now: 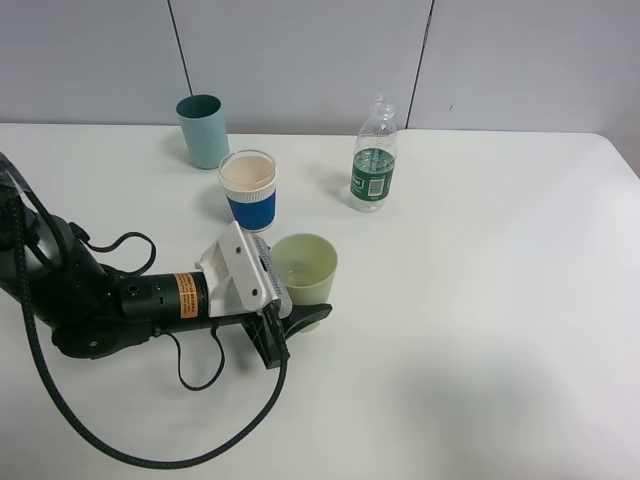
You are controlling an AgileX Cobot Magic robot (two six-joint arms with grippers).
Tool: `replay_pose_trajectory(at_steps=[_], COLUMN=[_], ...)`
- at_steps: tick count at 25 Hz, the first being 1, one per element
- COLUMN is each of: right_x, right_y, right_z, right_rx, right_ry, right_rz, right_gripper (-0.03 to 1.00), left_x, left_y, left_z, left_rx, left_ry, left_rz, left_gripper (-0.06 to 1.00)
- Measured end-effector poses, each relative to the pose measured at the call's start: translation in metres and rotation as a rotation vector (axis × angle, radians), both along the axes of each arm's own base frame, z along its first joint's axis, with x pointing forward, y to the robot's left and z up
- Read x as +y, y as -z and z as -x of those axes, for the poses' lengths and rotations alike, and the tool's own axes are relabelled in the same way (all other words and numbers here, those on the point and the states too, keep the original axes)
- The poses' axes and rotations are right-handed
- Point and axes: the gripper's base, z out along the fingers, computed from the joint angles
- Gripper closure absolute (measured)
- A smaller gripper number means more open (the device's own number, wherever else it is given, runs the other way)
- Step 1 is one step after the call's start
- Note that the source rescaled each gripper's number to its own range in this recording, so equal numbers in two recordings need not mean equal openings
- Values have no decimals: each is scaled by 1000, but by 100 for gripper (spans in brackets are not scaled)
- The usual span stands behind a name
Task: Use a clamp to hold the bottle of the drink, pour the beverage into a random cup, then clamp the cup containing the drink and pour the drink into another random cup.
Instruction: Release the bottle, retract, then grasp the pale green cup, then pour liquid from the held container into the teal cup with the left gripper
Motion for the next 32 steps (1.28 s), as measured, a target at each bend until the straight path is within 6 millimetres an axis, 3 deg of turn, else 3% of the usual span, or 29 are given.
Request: replay_pose_trajectory(at_steps=[8, 17, 32], right_x=[0, 0, 0], right_y=[0, 0, 0], right_z=[0, 0, 0], right_rx=[0, 0, 0], right_ry=[0, 0, 0], right_rz=[0, 0, 0], right_gripper=[3, 3, 3], left_x=[1, 9, 68], left_y=[0, -12, -53], left_z=[-2, -14, -18], left_rx=[2, 71, 68], left_ry=[-21, -224, -847], left_rz=[1, 73, 199], left_gripper=[90, 90, 90])
